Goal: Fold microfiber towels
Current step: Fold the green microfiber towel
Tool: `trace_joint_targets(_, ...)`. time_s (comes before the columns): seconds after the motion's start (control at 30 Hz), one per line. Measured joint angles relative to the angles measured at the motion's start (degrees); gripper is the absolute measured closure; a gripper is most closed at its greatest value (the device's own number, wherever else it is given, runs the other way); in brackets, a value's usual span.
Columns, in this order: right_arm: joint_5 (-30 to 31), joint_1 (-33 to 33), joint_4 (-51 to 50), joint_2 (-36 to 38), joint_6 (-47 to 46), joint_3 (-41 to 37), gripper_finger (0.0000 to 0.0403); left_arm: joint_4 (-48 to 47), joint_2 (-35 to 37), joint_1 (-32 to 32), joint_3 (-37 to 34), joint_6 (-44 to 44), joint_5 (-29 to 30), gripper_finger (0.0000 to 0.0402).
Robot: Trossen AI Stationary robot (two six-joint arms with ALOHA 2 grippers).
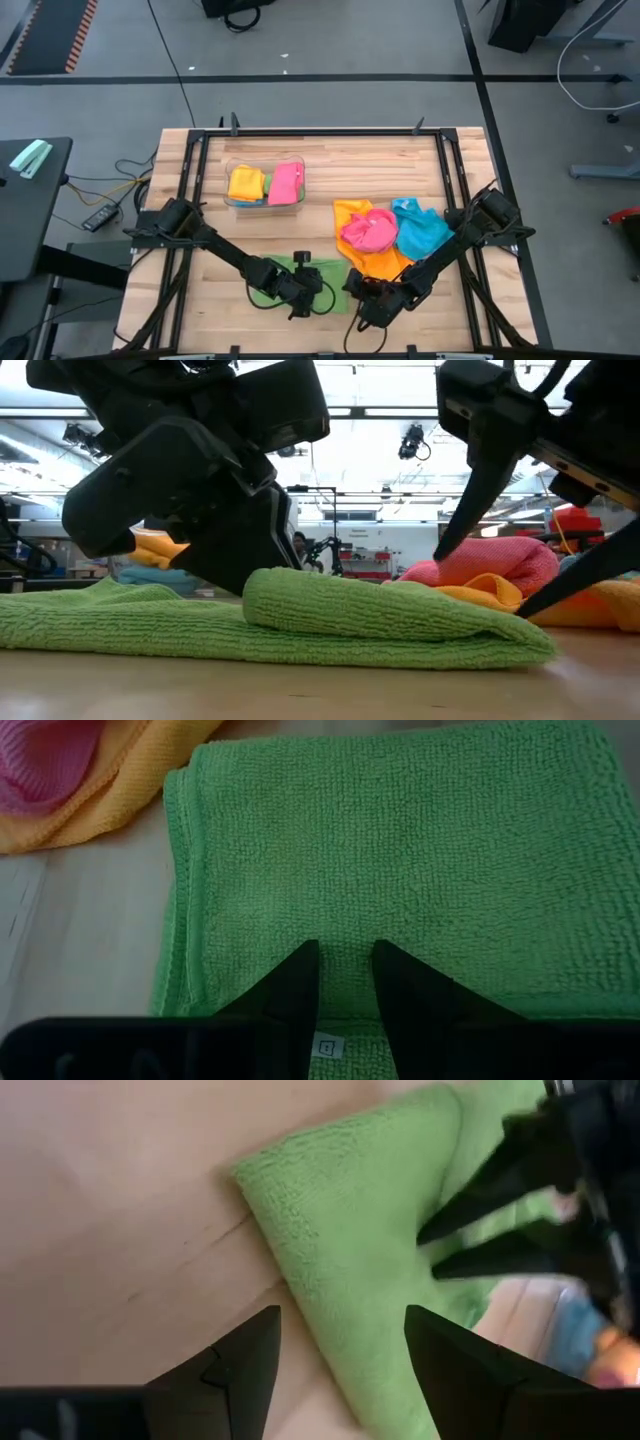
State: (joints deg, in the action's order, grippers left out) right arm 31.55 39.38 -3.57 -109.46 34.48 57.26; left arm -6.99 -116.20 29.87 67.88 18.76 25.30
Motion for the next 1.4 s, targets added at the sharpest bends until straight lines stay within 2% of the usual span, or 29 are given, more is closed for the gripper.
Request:
trace_joint_targets(0.37,-1.40,-2.97,7.98,-4.13,17.32,0.19,0.0180,-0.52,0.04,0.00,0.02,1.56,-0.05,0.0294)
trace_joint_targets(0.47,-4.55,-4.16,8.19,-4.20,19.89,0.79,0.0181,-0.52,0.04,0.00,0.02,1.57,-0.04,0.0294)
trace_joint_targets(0.63,-7.54,-5.76,8.70,-4.27,20.00,0.93,0.0218,-0.52,0.04,0.00,0.02,1.60,-0.04,0.0294)
trace_joint_targets(0.73,-10.17,-6.36,9.15,-4.34,19.26,0.89,0.0257,-0.53,0.04,0.00,0.02,1.60,-0.04,0.0294)
trace_joint_targets(0.97,-11.30,-6.34,9.18,-4.53,12.85,0.80,0.0350,-0.56,0.04,0.00,0.02,2.02,-0.07,0.0294)
trace_joint_targets(1.2,-10.97,-5.02,9.37,-4.50,11.27,0.80,0.0362,-0.39,0.04,0.60,0.00,2.81,-0.04,0.0294)
trace_joint_targets(1.4,-11.01,-3.35,5.50,-1.47,8.31,1.22,0.0362,4.13,-0.02,2.11,-0.07,0.09,-0.02,0.0294)
